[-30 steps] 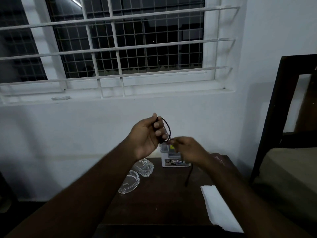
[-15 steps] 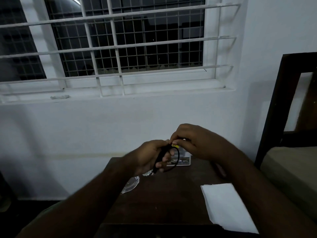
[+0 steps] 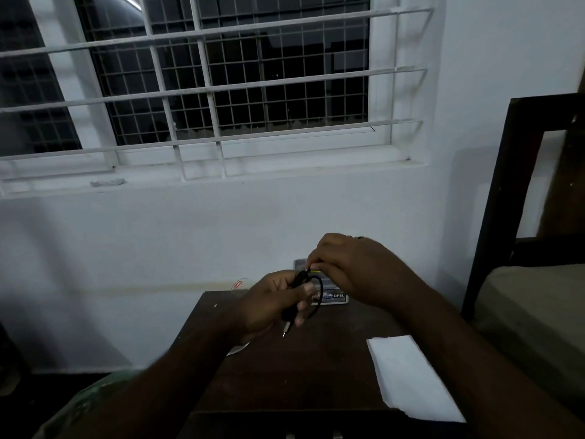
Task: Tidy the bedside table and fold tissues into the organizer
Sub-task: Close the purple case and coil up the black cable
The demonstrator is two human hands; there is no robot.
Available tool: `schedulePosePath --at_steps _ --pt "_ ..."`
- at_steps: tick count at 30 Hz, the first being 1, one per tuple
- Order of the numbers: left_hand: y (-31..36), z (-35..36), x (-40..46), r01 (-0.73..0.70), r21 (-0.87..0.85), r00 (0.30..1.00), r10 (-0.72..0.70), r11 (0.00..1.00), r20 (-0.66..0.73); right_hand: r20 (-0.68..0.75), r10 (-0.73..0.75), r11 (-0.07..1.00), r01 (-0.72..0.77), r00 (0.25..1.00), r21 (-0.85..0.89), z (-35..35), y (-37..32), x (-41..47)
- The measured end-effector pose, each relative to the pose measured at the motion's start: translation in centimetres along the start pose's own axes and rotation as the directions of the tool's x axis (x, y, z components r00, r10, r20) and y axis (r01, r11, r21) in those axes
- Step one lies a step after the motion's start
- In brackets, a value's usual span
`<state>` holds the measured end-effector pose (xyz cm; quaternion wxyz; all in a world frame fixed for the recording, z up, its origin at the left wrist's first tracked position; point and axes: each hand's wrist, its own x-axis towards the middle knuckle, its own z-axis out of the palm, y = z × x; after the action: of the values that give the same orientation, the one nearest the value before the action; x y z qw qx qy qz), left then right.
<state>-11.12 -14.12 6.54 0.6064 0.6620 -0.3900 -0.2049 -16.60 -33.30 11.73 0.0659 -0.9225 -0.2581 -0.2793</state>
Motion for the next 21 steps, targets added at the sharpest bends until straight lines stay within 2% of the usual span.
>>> schedulePosePath --at_steps 2,4,6,9,11,13,16,18,19,21 --pt "0.1 -0.1 -0.2 0.014 -0.199 0.999 -0.023 0.98 -0.041 -0.006 0.05 0.996 -0.05 0.999 0.068 0.1 -0.2 -0.4" --pt "0.5 -0.4 -0.2 0.065 -0.381 0.997 -0.075 0.922 -0.01 -0.018 0.071 0.992 -0.069 0.997 0.102 -0.1 -0.7 -0.6" --pt "1.0 -0.6 0.2 0.128 -0.469 0.988 -0.152 0.874 -0.015 0.0 0.086 0.986 -0.085 0.996 0.142 -0.3 -1.2 -0.6" --pt "0.7 -0.5 1.4 0.142 -0.376 0.943 -0.24 0.916 -0.229 0.115 0.039 0.968 -0.067 0.993 0.243 -0.4 -2.9 -0.4" --pt "0.3 -0.4 2.1 0.132 -0.296 0.887 -0.246 0.946 -0.391 0.211 -0.024 0.941 -0.05 0.977 0.335 0.0 -4.3 -0.3" --pt "0.2 -0.7 2.5 0.089 -0.277 0.849 -0.218 0.957 -0.48 0.326 -0.049 0.94 -0.066 0.944 0.334 0.8 -5.3 -0.6" --pt "0.9 -1.7 2.7 -0.025 -0.448 0.88 -0.193 0.894 -0.434 0.548 -0.018 0.959 -0.141 0.836 0.247 2.4 -4.8 -1.2" --pt "1.8 -2.3 2.2 -0.011 -0.528 0.925 -0.192 0.849 -0.328 0.621 0.121 0.978 -0.201 0.774 0.059 3.7 -3.1 -1.5" --pt "2.3 -2.6 1.8 0.016 -0.549 0.946 -0.191 0.835 -0.263 0.602 0.226 0.967 -0.251 0.766 -0.043 4.4 -2.1 -1.6" --pt "3.2 -2.8 0.9 0.094 -0.561 0.97 -0.202 0.822 -0.133 0.442 0.418 0.907 -0.391 0.794 -0.157 5.6 0.3 -1.9"
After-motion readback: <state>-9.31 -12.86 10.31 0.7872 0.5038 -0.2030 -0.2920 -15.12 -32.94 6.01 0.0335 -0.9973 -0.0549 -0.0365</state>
